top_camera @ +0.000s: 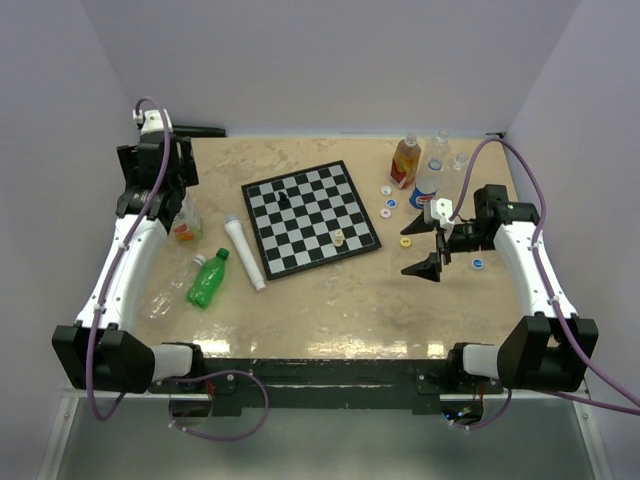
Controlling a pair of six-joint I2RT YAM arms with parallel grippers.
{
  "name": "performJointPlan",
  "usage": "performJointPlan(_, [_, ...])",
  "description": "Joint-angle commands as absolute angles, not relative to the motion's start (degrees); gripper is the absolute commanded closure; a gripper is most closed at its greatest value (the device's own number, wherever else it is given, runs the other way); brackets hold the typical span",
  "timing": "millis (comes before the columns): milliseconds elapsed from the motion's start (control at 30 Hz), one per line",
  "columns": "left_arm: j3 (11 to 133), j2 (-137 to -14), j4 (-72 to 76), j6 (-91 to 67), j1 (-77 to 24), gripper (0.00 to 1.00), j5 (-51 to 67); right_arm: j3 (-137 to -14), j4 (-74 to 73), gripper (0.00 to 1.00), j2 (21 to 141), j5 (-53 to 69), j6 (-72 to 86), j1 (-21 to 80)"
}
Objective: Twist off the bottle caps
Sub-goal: Pick up the plastic bottle at the center of the board.
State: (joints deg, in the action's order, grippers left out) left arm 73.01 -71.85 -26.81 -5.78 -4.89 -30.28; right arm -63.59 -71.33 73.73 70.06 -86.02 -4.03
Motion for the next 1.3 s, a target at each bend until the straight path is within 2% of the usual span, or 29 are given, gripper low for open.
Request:
performJointPlan(0, [75.5,-76.2,-22.9,-3.5,-2.0,0.06,-29.8,-63.5,-72.2,0.02,73.2,71.7,-87.0,-3.9])
performJointPlan(200, [74.0,-79.5,-23.6,-6.0,1.4,0.01,-26.5,-63.3,-72.1,0.02,73.2,71.7,-87.0,-3.9])
performJointPlan(500, [70.0,-83.1,-22.7,-8.6,5.3,0.01,-17.5,-63.2,-72.0,0.02,73.2,71.6,-86.9,-3.9])
performJointPlan(667, [70.0,-85.1,-22.6,-8.5,6.2,0.02,-12.7,-63.2,-72.1,0.02,73.2,71.6,-86.9,-3.9])
performJointPlan(1000, [67.0,-85.4,-22.4,-9.2,6.3,0.07,-12.2,-63.1,-72.0,0.02,73.0,71.5,-87.0,-3.8])
performJointPlan(1033, [66.5,-85.2,-22.2,-9.3,6.4,0.09,-12.6,-63.0,-72.0,0.02,73.0,71.5,-87.0,-3.9])
performJointPlan(1167, [66.1,-83.9,-21.4,-9.2,6.4,0.29,-15.4,-62.9,-72.0,0.02,72.9,71.5,-86.9,-3.9])
performJointPlan(1200, [66.3,-83.3,-21.4,-9.1,6.4,0.43,-15.9,-62.9,-72.0,0.02,72.9,71.5,-86.9,-3.9])
performJointPlan(1267, [66.5,-82.1,-21.2,-9.0,6.4,0.56,-16.9,-62.9,-72.0,0.02,72.9,71.5,-86.9,-3.9])
